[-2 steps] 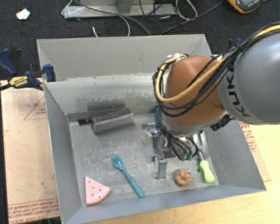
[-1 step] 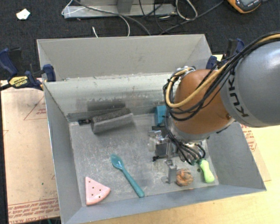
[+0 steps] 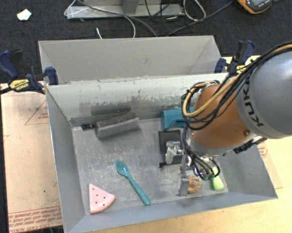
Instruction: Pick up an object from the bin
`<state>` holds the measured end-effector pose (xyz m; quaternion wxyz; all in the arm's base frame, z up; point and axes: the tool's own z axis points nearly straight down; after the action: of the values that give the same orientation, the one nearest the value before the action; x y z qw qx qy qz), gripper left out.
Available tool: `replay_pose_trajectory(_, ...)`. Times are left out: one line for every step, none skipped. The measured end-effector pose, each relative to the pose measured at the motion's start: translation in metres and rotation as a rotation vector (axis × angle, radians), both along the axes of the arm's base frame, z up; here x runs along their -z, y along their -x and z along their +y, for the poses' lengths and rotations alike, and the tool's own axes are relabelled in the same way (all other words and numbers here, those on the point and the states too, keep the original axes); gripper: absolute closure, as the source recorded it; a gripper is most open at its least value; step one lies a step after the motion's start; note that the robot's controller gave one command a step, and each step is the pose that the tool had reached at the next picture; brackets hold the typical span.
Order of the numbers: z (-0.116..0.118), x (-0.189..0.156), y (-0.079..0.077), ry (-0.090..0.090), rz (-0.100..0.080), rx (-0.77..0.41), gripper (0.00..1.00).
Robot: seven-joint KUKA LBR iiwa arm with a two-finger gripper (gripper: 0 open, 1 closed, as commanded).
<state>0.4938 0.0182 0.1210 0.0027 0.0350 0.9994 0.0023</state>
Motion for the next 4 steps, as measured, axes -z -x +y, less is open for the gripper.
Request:
replay_pose_trajectory(-0.038, 0.022, -0.054, 0.002, -0.001, -0.331, 0.00)
replay_pose_trajectory(-0.039, -0.012, -0.051, 0.000, 0.003, -0.245, 0.00)
replay_pose_trajectory(-0.032, 0.000, -0.071, 0.001, -0.001, -0.061, 0.00)
replay_pose_trajectory(-0.029, 0.017, -0.077, 0.003, -0.003, -0.342, 0.00)
